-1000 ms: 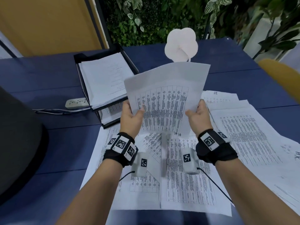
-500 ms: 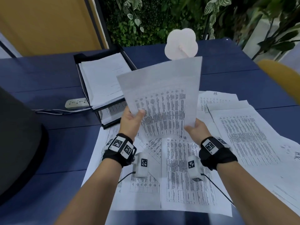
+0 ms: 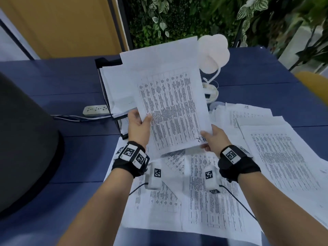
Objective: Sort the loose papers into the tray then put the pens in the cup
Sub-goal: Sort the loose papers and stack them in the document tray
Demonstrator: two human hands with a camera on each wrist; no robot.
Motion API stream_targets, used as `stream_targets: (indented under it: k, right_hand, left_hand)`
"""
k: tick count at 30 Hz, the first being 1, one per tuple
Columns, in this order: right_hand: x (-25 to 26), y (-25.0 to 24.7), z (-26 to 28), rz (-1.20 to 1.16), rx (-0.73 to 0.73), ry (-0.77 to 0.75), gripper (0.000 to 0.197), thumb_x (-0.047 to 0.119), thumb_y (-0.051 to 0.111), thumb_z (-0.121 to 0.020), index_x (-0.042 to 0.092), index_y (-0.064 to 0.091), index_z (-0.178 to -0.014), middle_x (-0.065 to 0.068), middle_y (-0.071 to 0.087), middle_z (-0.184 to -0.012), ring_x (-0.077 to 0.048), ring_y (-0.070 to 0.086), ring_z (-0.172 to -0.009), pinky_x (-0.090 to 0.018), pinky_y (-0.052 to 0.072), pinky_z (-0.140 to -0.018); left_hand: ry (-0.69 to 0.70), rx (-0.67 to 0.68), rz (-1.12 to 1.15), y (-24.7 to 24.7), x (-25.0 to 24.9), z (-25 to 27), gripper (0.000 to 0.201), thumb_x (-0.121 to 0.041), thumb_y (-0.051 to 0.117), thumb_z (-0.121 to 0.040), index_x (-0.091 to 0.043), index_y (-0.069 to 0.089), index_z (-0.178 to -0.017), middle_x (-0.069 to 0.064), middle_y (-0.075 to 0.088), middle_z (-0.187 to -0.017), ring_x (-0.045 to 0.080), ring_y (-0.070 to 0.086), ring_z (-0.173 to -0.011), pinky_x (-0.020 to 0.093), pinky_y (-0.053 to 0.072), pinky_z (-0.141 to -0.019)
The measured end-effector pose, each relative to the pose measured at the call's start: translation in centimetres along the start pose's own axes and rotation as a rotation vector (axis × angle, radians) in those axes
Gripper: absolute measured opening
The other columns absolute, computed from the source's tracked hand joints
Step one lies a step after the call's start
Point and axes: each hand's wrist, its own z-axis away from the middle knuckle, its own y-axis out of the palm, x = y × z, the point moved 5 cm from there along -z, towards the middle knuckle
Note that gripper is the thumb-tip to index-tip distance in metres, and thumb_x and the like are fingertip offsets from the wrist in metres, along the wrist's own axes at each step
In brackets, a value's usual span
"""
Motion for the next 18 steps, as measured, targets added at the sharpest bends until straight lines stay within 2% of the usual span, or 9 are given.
stream_targets:
  k: [1,4,8,12,14,15,17,18]
  right_hand:
    - [0.7,0.5,-0.5,0.001,-0.011,-0.029,0.015,0.013,0.047,-0.098,0.012,0.051,-0.112,-0.009,0.059,-0.105,-0.023,0.059,-0.055,-0.028,0.042,-0.047]
    - [2.8,2.7,-1.7,-0.044,0.018,-0.060,0.018,0.006,0.043,-0.097,0.011,0.050,-0.113,-0.011,0.061,-0.097,-0.022,0.057,-0.055,-0.027,0.041,-0.046]
    - [5.4,5.3,-3.8,-0.128,0.057,-0.066,0.028,0.001,0.041,-0.097,0.004,0.049,-0.124,-0.015,0.061,-0.095,-0.018,0.056,-0.054,-0.021,0.044,-0.041]
    - [8.1,7.6,-6.0,-0.152,0.082,-0.074,0.036,-0.003,0.039,-0.096,0.008,0.048,-0.130,-0.015,0.060,-0.103,-0.013,0.059,-0.053,-0.016,0.046,-0.040]
    - [9.3,8.5,-7.0,-0.161,0.077,-0.093,0.029,-0.005,0.040,-0.095,0.005,0.052,-0.120,-0.014,0.062,-0.094,-0.011,0.058,-0.047,-0.016,0.047,-0.040]
    - [9.9,8.8,-7.5,-0.154,0.061,-0.105,0.022,-0.005,0.042,-0.094,0.004,0.055,-0.109,-0.014,0.063,-0.087,-0.010,0.059,-0.046,-0.017,0.048,-0.041]
    - [10.9,9.3,-8.9,-0.118,0.015,-0.127,0.015,-0.003,0.048,-0.091,0.009,0.057,-0.086,-0.013,0.064,-0.079,-0.010,0.060,-0.045,-0.020,0.048,-0.044]
    - [11.3,9.6,-9.7,-0.103,-0.014,-0.136,0.015,-0.001,0.051,-0.089,0.010,0.057,-0.082,-0.014,0.064,-0.078,-0.010,0.060,-0.045,-0.021,0.047,-0.044]
  left_hand:
    - [0.032,-0.038,-0.027,-0.8,-0.5,-0.3,0.039,-0.004,0.055,-0.093,-0.017,0.035,-0.125,-0.006,0.061,-0.101,0.000,0.061,-0.088,0.012,0.050,-0.079]
    - [0.048,-0.027,-0.144,-2.8,-1.2,-1.2,0.051,0.003,0.054,-0.090,-0.026,0.032,-0.126,0.001,0.057,-0.107,0.015,0.061,-0.093,0.030,0.053,-0.083]
    - [0.009,0.057,-0.510,-5.0,-1.0,-2.5,0.038,-0.008,0.059,-0.089,-0.018,0.052,-0.125,-0.001,0.054,-0.121,0.013,0.050,-0.115,0.028,0.041,-0.099]
    - [0.019,0.033,-0.574,-7.0,-1.3,-3.9,0.043,-0.011,0.060,-0.088,-0.019,0.053,-0.129,0.002,0.054,-0.129,0.018,0.051,-0.116,0.035,0.042,-0.103]
    - [0.079,0.031,-0.681,-7.5,-1.7,-5.0,0.046,-0.015,0.060,-0.089,-0.020,0.050,-0.133,0.003,0.052,-0.133,0.024,0.051,-0.120,0.045,0.040,-0.105]
    - [0.124,0.017,-0.771,-7.7,-2.1,-5.7,0.047,-0.017,0.059,-0.089,-0.020,0.049,-0.134,0.003,0.052,-0.134,0.025,0.048,-0.123,0.049,0.037,-0.107]
    - [0.215,-0.022,-0.967,-8.1,-2.7,-7.2,0.047,-0.023,0.059,-0.088,-0.020,0.051,-0.134,0.002,0.051,-0.137,0.025,0.042,-0.127,0.052,0.029,-0.109]
    - [0.248,-0.028,-1.046,-8.3,-2.9,-8.0,0.047,-0.027,0.058,-0.088,-0.020,0.051,-0.134,0.001,0.052,-0.137,0.025,0.041,-0.128,0.052,0.027,-0.109]
